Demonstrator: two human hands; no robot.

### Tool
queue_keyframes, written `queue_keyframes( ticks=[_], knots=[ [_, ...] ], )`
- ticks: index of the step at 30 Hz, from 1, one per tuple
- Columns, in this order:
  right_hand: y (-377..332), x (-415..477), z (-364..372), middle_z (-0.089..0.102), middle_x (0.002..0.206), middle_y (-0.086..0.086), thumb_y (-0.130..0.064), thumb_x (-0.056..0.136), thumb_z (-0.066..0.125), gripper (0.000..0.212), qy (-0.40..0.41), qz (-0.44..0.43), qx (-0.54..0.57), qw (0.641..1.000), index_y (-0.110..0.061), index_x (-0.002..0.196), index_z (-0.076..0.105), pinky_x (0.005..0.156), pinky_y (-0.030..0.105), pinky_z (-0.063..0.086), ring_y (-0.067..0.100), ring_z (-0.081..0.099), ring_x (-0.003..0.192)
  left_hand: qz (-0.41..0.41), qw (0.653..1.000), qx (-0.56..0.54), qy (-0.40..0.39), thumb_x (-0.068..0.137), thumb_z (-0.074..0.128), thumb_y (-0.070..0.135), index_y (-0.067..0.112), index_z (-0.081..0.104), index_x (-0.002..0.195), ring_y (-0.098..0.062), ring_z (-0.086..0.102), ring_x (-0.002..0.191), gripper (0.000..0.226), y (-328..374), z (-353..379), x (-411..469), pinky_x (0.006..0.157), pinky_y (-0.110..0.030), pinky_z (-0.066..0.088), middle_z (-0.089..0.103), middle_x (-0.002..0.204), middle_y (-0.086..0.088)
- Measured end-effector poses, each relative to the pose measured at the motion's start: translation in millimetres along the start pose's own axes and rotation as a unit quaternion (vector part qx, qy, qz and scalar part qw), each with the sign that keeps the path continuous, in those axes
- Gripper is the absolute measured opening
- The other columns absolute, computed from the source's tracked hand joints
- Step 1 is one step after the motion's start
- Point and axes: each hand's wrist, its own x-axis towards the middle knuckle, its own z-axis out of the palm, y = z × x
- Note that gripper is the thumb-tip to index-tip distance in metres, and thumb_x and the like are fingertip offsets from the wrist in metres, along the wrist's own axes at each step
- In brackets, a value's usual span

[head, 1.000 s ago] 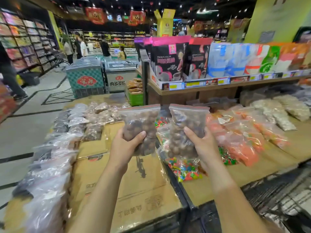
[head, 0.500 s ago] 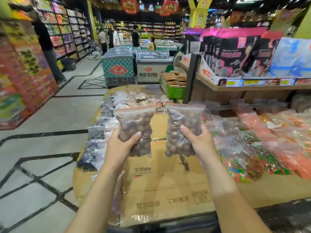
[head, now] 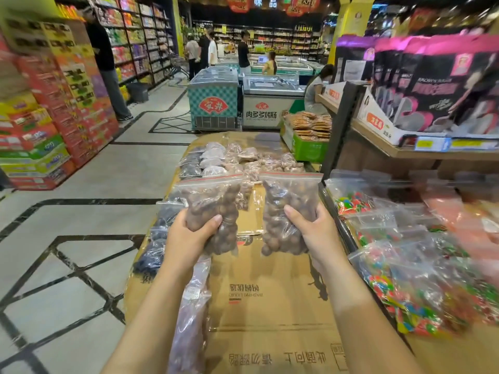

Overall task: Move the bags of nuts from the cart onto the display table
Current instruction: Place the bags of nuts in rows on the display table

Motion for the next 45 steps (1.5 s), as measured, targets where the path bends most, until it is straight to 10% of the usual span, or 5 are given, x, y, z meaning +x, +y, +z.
queue_keyframes(
  ticks=[16, 28, 36, 45],
  knots=[
    [52, 109, 27, 0.08, 0.109, -0.013, -0.023, 0.091, 0.087, 0.031, -0.057, 0.069, 0.005, 0.996, -0.025, 0.117, 0.069, 0.07, 0.011, 0.055, -0.006, 0.075, 0.092, -0.032, 0.998, 0.039, 0.039, 0.086, 0.087, 0.019, 0.019, 0.07, 0.118, -0.025, 0.079, 0.102, 0.036, -24, 26, 84, 0.092, -0.054, 0.063, 0.082, 0.106, -0.001],
    [99, 159, 87, 0.081, 0.111, -0.005, -0.031, 0.089, 0.089, 0.037, -0.038, 0.132, -0.013, 0.99, -0.02, 0.119, 0.069, 0.091, 0.039, 0.063, 0.008, 0.078, 0.099, -0.067, 0.997, 0.038, 0.028, 0.089, 0.085, 0.02, 0.019, 0.069, 0.121, -0.029, 0.078, 0.107, 0.036, -50, 0, 156, 0.096, -0.058, 0.06, 0.081, 0.112, -0.005],
    [179, 211, 131, 0.06, 0.154, 0.002, -0.094, 0.035, 0.084, 0.149, -0.032, 0.161, -0.063, 0.984, -0.015, 0.156, 0.047, 0.114, 0.05, 0.052, 0.024, 0.059, 0.14, -0.094, 0.993, 0.056, 0.043, 0.073, 0.093, 0.036, 0.019, 0.067, 0.123, -0.034, 0.078, 0.104, 0.059, -74, -25, 206, 0.089, -0.059, 0.063, 0.08, 0.112, -0.007],
    [198, 232, 171, 0.031, 0.174, 0.008, -0.047, 0.089, 0.086, 0.111, -0.028, 0.238, -0.099, 0.966, -0.008, 0.17, 0.02, 0.123, 0.04, 0.036, 0.028, 0.035, 0.158, -0.134, 0.989, 0.053, 0.037, 0.079, 0.092, 0.034, 0.028, 0.068, 0.127, -0.023, 0.078, 0.106, 0.054, -112, -38, 239, 0.096, -0.056, 0.06, 0.081, 0.114, 0.002]
  ],
)
